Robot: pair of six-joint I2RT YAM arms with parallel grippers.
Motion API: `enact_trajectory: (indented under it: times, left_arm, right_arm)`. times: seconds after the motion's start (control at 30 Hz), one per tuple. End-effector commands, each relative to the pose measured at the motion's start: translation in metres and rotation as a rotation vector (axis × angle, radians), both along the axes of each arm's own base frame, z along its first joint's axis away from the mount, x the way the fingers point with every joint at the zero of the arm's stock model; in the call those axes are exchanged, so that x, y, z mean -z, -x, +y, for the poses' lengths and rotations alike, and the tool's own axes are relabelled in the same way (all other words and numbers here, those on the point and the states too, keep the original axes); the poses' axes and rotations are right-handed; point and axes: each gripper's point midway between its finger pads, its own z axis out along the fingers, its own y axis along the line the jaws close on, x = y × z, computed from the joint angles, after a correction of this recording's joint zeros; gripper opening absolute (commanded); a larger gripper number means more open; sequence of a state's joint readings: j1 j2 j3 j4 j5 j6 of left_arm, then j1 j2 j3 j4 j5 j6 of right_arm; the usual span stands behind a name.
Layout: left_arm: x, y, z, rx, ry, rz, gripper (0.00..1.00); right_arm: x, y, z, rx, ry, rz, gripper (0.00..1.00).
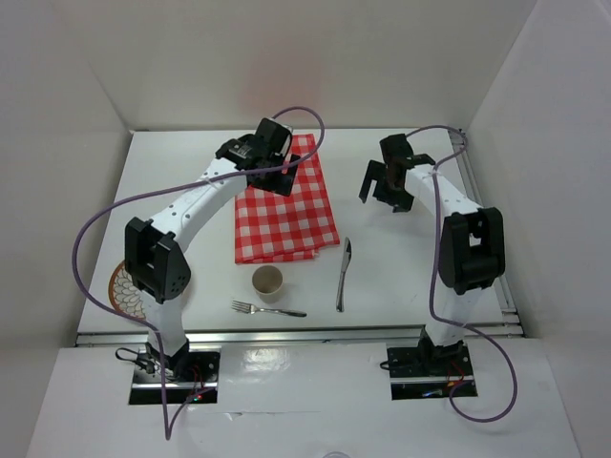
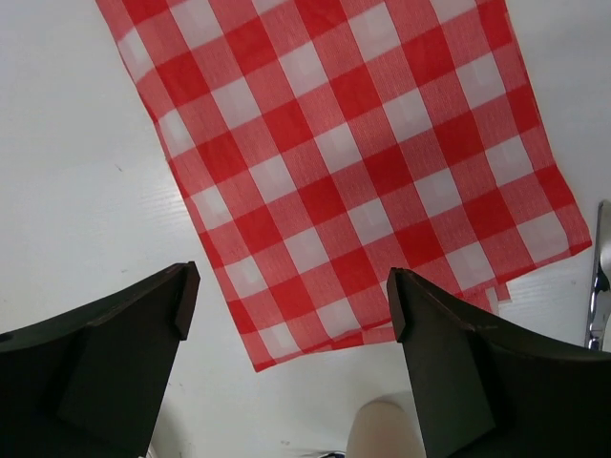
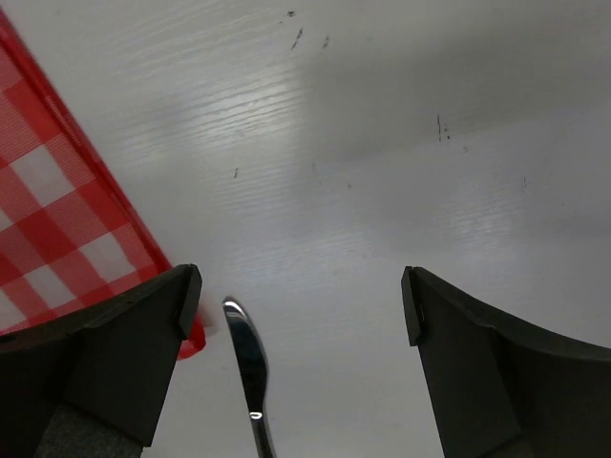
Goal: Set the dinner table for one person
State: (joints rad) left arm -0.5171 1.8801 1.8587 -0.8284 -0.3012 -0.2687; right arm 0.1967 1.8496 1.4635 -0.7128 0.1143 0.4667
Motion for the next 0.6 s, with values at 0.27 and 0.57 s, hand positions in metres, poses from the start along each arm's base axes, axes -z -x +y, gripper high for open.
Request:
enact_trajectory:
  times: [0.27,0.57]
  left_arm:
    - [0.015,0.036,-0.054,0.131,0.05,0.077,0.93]
    - [0.06,0.077,-0.116,0.325,-0.024,0.154,0.73]
  right_arm:
    - [-0.055,0.019,0.003,-0.013,-0.059,-0.147,1.0]
    - [-0.071,0.081,-0.004,-0.021,-0.11,-0.253,1.0]
